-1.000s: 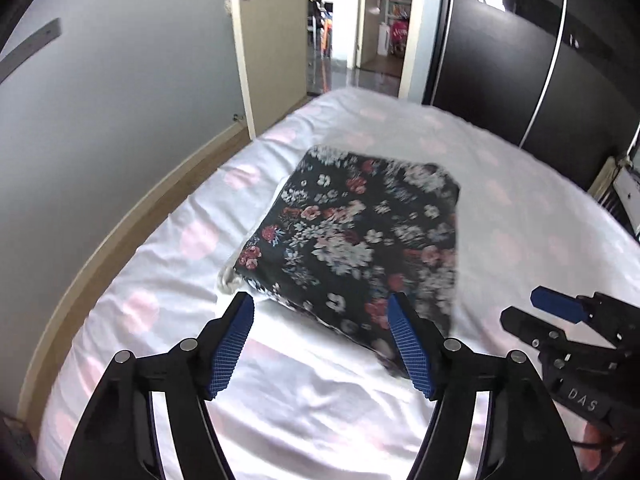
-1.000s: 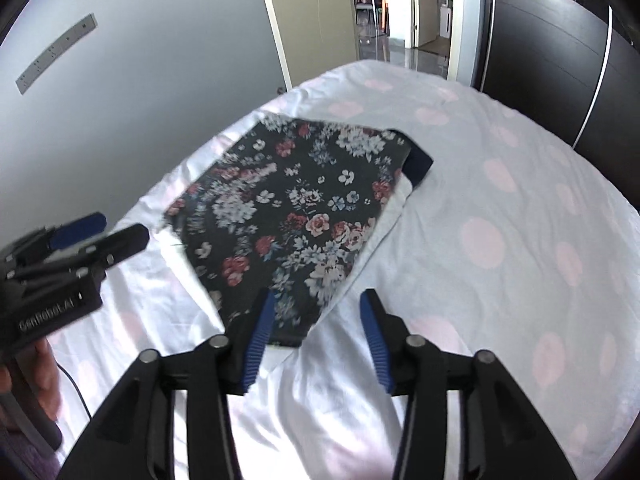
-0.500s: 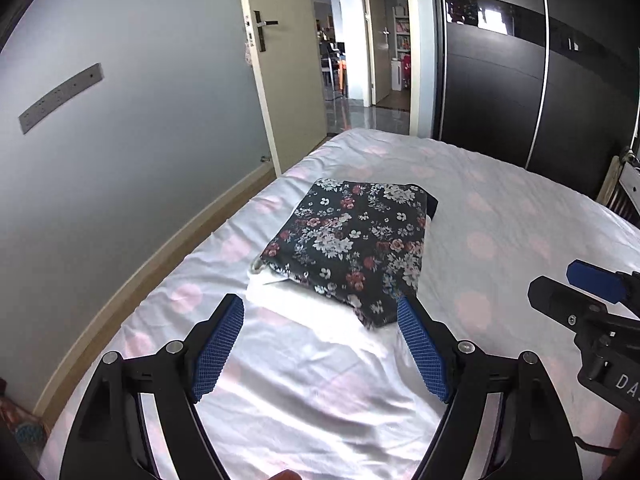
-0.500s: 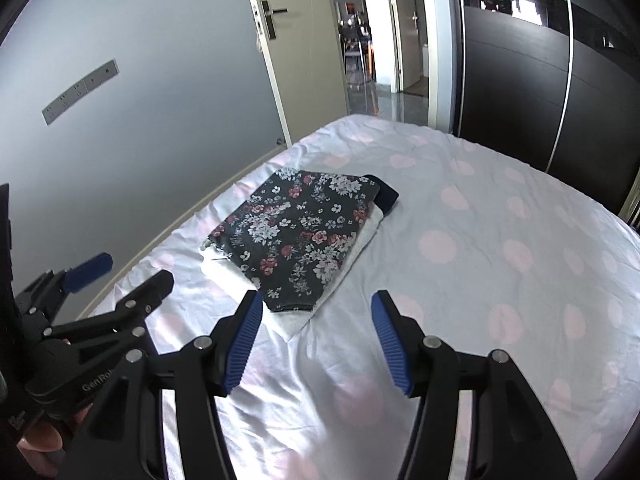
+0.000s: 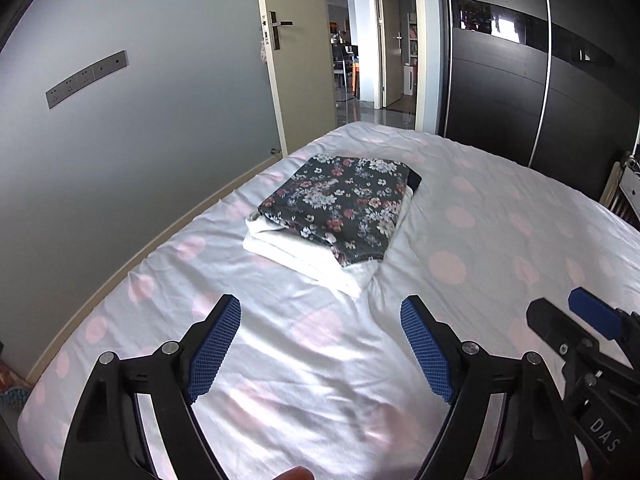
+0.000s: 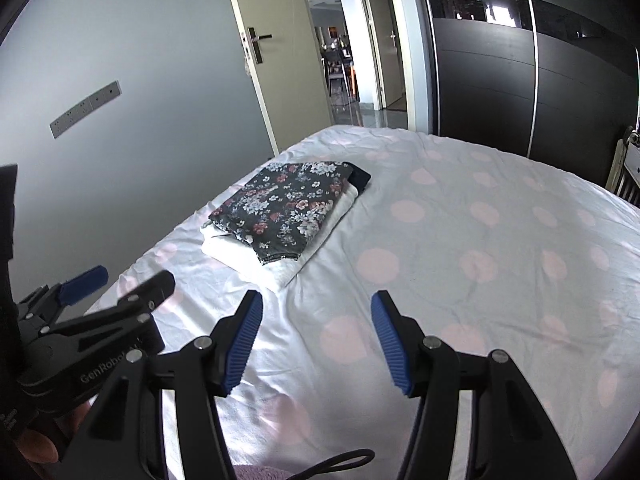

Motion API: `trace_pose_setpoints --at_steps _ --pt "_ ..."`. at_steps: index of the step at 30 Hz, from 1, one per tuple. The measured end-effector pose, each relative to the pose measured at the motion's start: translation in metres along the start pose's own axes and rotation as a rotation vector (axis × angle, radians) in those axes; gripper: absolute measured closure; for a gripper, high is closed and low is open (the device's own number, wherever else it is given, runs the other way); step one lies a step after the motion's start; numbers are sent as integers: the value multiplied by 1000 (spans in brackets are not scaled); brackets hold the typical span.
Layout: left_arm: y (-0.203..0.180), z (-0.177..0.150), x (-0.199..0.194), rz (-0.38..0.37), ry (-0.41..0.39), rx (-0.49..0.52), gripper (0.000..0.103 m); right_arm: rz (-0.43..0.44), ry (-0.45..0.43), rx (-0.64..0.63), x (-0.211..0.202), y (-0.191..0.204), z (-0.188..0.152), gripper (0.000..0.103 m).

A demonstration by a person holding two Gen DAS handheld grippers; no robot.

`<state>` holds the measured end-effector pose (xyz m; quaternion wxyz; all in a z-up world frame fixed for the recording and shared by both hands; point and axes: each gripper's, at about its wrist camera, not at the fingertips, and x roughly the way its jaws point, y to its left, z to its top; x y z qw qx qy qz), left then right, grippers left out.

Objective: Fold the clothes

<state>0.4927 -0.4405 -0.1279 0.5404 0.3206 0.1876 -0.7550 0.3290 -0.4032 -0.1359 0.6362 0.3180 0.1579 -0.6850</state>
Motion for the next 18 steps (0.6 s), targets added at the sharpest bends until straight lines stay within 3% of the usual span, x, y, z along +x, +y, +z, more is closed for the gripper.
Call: trace_pose_setpoints --at_steps 18 --pt "-11 -15 -27 -4 -9 21 19 3 -37 -1 -26 -1 -21 48"
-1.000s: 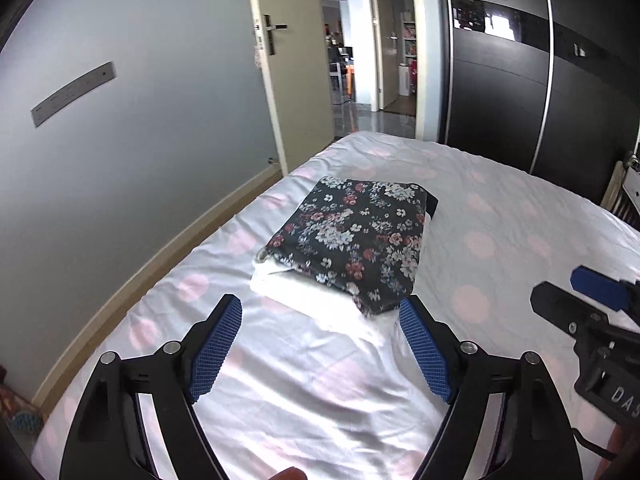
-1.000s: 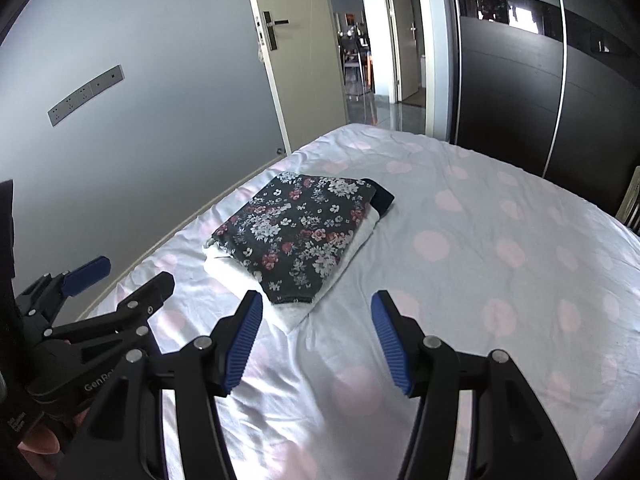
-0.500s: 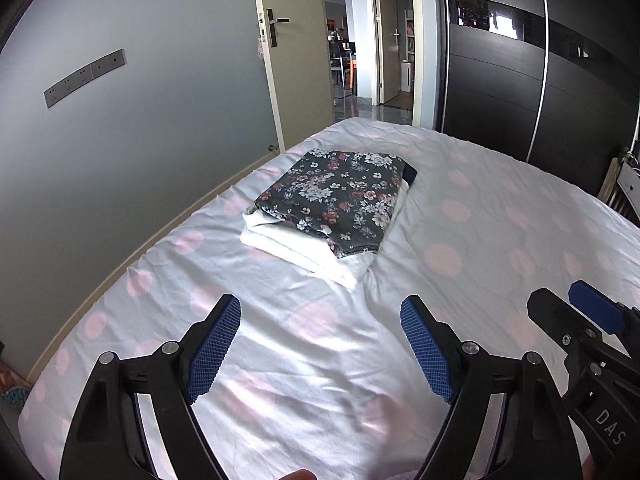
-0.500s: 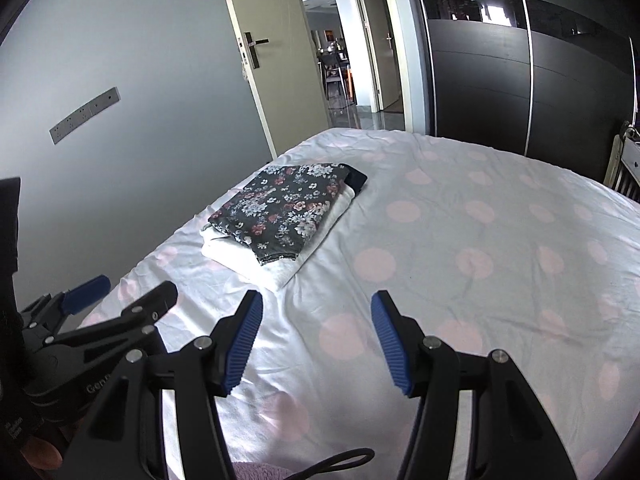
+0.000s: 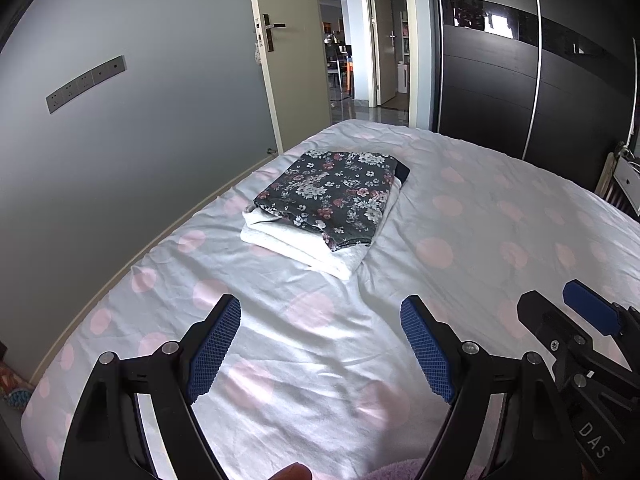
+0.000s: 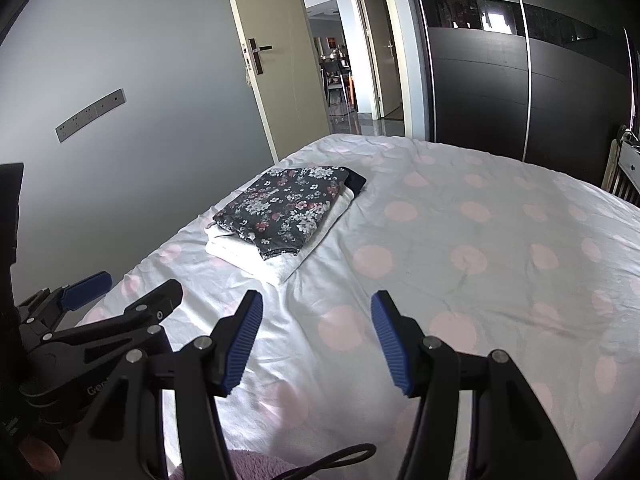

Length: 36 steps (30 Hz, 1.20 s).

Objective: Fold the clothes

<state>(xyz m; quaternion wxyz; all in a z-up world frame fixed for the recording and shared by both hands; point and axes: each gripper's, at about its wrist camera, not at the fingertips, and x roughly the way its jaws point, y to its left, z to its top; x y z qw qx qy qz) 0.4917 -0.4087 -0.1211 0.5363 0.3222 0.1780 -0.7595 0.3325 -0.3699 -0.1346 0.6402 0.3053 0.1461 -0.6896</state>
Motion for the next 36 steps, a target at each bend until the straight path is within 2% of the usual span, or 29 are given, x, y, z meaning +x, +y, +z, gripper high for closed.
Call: trace_pose_setpoints --at_steps 36 --pt "-7 3 -3 34 -3 9 19 -7 -13 -26 -6 -1 -1 48"
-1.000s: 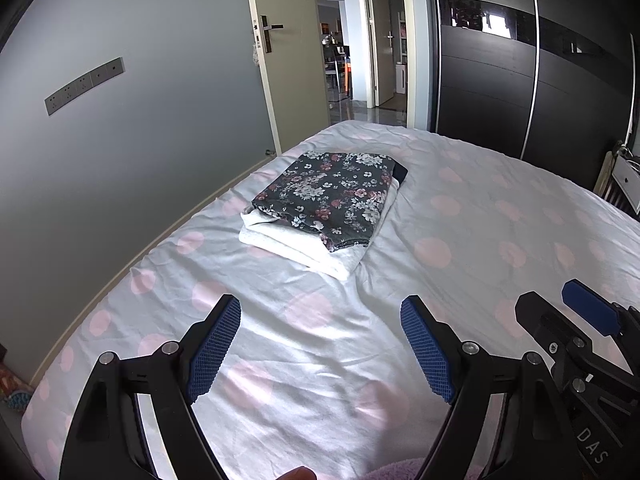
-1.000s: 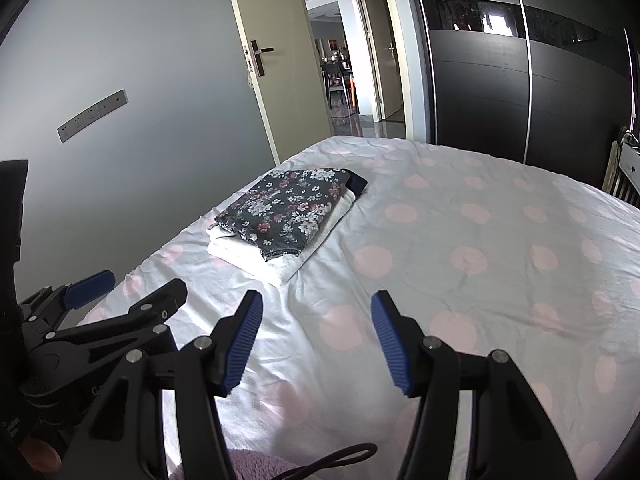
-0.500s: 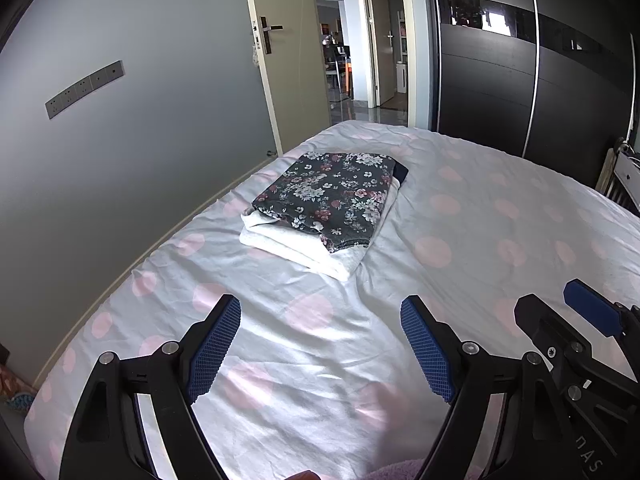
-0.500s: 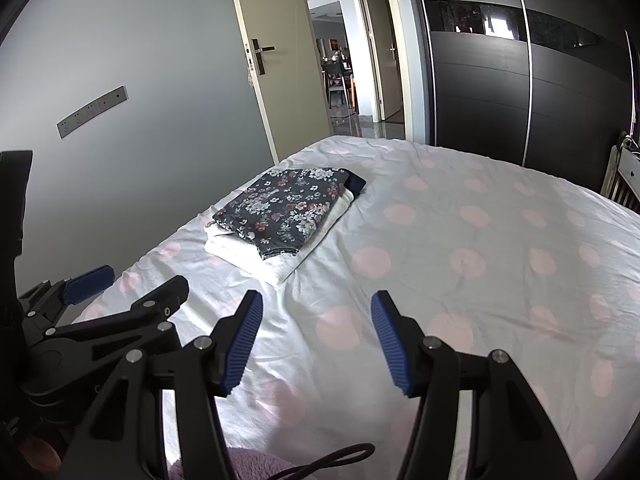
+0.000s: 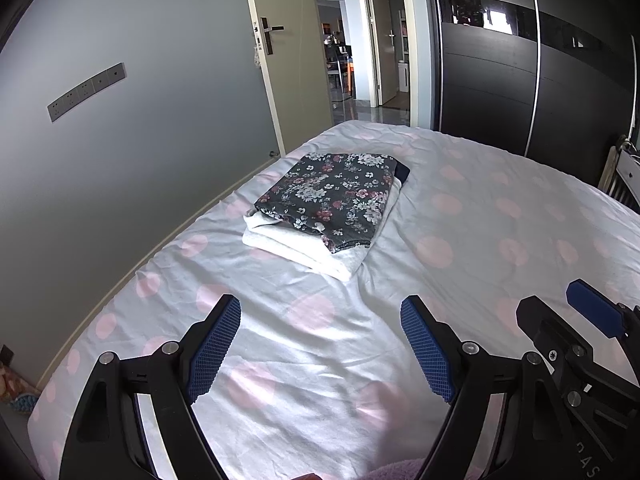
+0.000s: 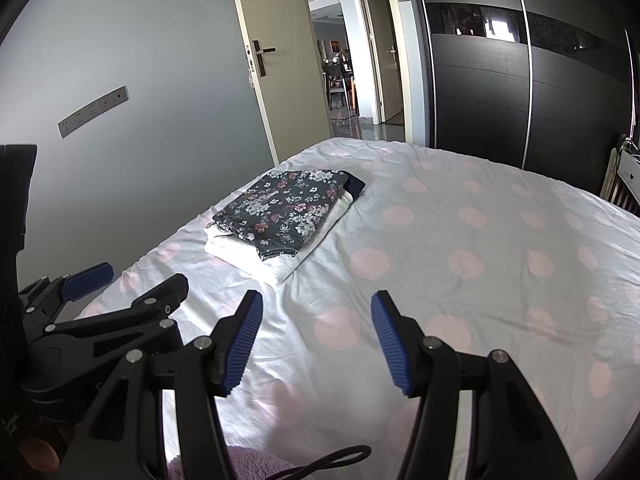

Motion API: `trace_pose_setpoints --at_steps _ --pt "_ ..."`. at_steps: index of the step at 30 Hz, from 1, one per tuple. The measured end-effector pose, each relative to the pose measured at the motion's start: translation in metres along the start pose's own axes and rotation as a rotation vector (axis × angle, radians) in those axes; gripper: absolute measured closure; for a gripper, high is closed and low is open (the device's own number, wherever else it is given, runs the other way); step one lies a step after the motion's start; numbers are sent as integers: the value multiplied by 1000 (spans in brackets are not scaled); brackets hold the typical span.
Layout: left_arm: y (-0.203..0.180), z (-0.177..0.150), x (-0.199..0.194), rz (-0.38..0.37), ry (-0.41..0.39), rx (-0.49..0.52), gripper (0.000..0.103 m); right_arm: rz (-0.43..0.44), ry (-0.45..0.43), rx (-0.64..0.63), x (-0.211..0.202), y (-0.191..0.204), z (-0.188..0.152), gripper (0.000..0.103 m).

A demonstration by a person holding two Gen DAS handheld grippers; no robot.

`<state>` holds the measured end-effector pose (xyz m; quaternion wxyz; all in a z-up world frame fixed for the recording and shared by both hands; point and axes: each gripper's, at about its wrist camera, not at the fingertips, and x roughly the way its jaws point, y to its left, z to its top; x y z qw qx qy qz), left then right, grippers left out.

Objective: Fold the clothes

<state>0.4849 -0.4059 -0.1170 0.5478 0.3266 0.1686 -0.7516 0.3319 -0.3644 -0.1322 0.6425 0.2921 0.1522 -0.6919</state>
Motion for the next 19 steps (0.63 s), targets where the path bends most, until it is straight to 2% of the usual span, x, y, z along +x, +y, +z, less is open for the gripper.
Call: trace_pose_setpoints --at_steps 19 --pt "-2 0 -4 4 -5 1 19 15 3 12 -5 -2 0 48"
